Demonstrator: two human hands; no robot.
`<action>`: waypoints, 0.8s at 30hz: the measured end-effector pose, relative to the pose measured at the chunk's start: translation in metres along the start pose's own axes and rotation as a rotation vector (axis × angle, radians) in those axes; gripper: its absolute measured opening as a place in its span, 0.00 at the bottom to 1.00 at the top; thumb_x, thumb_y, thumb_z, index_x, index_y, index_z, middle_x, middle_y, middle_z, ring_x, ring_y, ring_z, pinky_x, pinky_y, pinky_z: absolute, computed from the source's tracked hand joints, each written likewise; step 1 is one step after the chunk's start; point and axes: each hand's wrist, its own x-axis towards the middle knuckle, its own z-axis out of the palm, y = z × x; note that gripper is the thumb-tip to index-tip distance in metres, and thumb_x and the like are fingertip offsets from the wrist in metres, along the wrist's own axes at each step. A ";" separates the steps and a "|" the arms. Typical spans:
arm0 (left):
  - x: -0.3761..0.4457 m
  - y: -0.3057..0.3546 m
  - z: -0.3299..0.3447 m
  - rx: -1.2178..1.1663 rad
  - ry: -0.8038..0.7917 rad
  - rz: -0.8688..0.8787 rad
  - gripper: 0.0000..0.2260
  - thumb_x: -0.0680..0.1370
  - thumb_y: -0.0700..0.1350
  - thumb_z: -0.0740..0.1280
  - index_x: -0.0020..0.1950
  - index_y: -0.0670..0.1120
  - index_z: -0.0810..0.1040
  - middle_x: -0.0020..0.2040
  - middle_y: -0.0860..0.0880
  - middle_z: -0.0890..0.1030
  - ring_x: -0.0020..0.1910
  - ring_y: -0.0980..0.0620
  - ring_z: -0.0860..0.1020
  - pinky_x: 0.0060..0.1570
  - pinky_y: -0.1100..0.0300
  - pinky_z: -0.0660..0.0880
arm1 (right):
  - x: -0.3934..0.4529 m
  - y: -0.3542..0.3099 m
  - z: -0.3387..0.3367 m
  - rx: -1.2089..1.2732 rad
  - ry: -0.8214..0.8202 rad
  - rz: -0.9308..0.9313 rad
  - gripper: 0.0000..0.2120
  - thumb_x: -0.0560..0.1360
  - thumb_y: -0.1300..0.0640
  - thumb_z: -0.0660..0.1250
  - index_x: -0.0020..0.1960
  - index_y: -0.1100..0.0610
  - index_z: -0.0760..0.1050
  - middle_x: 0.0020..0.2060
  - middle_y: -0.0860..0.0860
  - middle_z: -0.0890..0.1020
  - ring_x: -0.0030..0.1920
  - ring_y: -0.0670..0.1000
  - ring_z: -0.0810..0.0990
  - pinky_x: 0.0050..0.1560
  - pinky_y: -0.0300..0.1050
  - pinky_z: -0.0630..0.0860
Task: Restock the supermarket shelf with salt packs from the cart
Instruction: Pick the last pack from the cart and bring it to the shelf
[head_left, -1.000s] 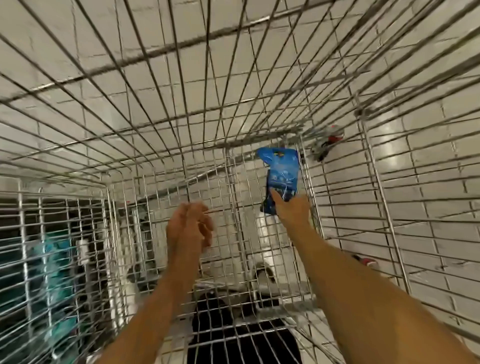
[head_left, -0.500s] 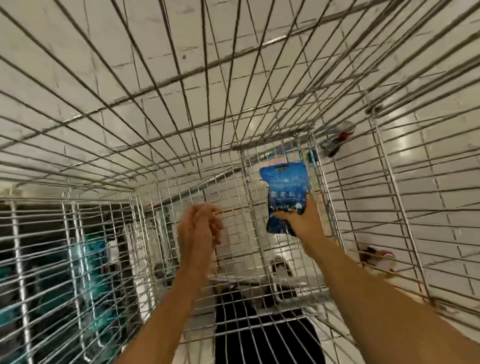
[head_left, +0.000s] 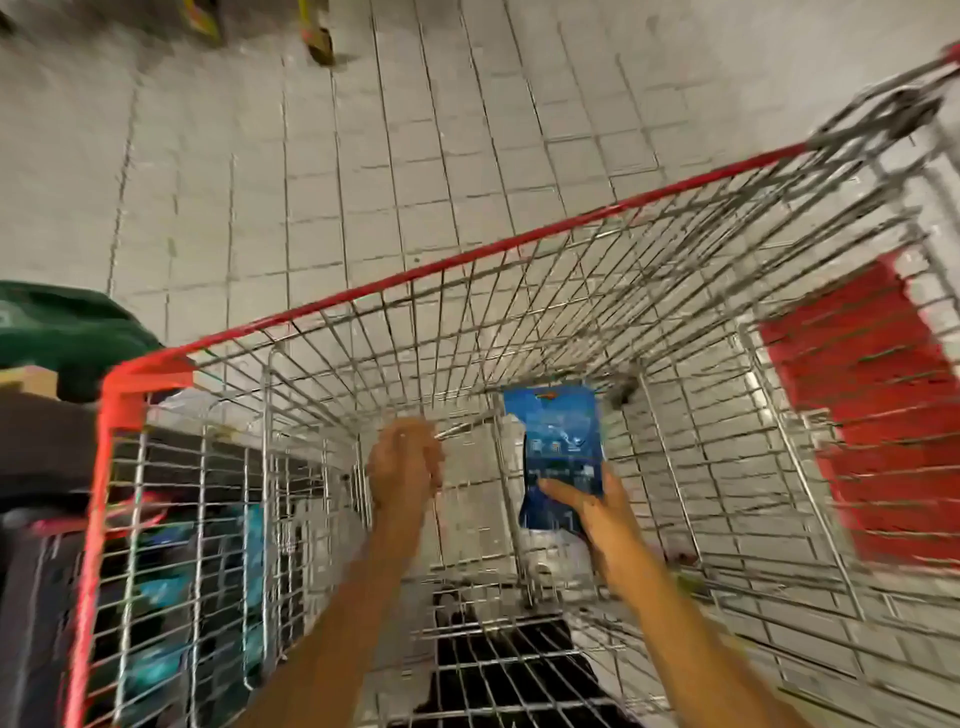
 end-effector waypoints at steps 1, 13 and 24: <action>-0.012 0.018 -0.005 -0.037 0.014 0.001 0.07 0.80 0.41 0.62 0.44 0.46 0.78 0.29 0.48 0.77 0.19 0.56 0.69 0.19 0.66 0.63 | -0.019 -0.016 0.004 -0.022 -0.017 -0.047 0.22 0.66 0.65 0.78 0.58 0.55 0.79 0.47 0.52 0.87 0.46 0.53 0.86 0.39 0.42 0.82; -0.172 0.129 -0.132 -0.158 0.113 0.436 0.12 0.81 0.39 0.60 0.37 0.44 0.74 0.28 0.47 0.72 0.21 0.55 0.67 0.19 0.66 0.63 | -0.183 -0.130 0.065 -0.024 -0.319 -0.365 0.16 0.68 0.62 0.77 0.52 0.48 0.81 0.42 0.41 0.87 0.42 0.39 0.85 0.36 0.30 0.77; -0.341 0.120 -0.254 -0.191 0.666 0.663 0.08 0.76 0.45 0.61 0.38 0.50 0.76 0.30 0.48 0.77 0.22 0.51 0.69 0.20 0.65 0.62 | -0.287 -0.150 0.163 -0.098 -0.889 -0.499 0.35 0.52 0.39 0.84 0.57 0.46 0.81 0.49 0.51 0.87 0.48 0.56 0.87 0.44 0.54 0.83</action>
